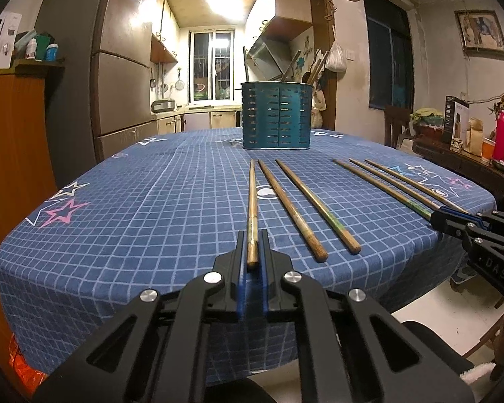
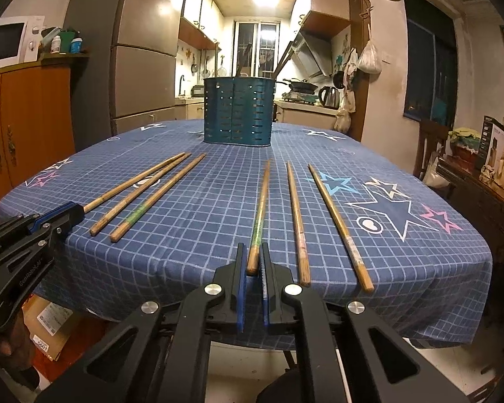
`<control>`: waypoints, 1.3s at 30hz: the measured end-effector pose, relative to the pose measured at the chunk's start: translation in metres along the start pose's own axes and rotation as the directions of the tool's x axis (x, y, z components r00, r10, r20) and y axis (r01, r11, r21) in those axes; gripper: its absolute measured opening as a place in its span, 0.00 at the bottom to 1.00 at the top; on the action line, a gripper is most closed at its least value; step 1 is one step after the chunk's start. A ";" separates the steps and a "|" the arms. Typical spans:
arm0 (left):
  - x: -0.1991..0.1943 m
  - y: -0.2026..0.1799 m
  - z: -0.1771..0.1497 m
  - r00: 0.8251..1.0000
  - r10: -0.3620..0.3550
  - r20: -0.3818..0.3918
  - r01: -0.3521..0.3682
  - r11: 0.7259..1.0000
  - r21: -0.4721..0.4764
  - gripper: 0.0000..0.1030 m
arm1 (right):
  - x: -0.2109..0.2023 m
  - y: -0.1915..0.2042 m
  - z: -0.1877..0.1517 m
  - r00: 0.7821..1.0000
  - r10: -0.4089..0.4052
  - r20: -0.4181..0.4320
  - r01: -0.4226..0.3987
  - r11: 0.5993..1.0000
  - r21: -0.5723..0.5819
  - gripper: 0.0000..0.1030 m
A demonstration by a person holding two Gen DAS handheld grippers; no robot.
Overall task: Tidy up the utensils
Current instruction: 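Lift and carry both held chopsticks over the teal utensil holder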
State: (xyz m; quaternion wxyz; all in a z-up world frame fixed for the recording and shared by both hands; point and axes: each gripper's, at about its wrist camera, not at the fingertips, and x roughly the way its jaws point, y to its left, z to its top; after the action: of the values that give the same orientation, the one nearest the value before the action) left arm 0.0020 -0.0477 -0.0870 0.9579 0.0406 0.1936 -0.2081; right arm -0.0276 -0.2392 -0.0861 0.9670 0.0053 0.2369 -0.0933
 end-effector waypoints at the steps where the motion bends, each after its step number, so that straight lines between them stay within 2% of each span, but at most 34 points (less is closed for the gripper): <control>1: -0.003 0.002 0.001 1.000 0.003 0.003 -0.003 1.000 -0.006 0.05 | -0.002 0.000 0.003 1.000 0.004 0.005 -0.004 1.000 -0.005 0.07; 5: -0.019 0.013 0.020 0.999 0.016 0.042 -0.015 1.000 -0.028 0.05 | -0.020 -0.001 0.021 0.998 0.002 0.058 -0.001 1.000 -0.027 0.07; 11: -0.037 0.022 0.053 0.997 0.020 0.076 -0.016 0.999 -0.048 0.05 | -0.049 -0.011 0.060 0.990 0.041 0.138 -0.034 0.998 -0.056 0.07; 16: -0.049 0.026 0.092 0.996 0.003 0.094 0.002 0.998 -0.056 0.05 | -0.061 -0.024 0.092 0.982 0.083 0.169 -0.078 0.996 -0.037 0.07; 21: -0.058 0.030 0.135 0.991 -0.016 0.133 0.025 0.997 -0.071 0.05 | -0.064 -0.028 0.127 0.970 0.139 0.197 -0.125 0.988 -0.086 0.07; 26: -0.052 0.028 0.172 0.992 -0.044 0.119 0.053 0.996 -0.072 0.05 | -0.055 -0.033 0.163 0.965 0.202 0.168 -0.183 0.976 -0.123 0.07; 31: -0.037 0.025 0.195 0.996 -0.052 0.066 0.057 0.996 -0.070 0.05 | -0.044 -0.041 0.191 0.956 0.264 0.130 -0.252 0.962 -0.106 0.07; 39: -0.025 0.019 0.220 0.999 -0.009 0.048 0.010 0.999 -0.041 0.05 | -0.038 -0.042 0.229 0.940 0.323 0.107 -0.309 0.942 -0.135 0.07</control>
State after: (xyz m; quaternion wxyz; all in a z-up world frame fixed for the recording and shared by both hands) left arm 0.0666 -0.0557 0.1252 0.9619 0.0148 0.1753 -0.2094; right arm 0.0359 -0.2865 0.1360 0.9813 -0.0190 0.1755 0.0771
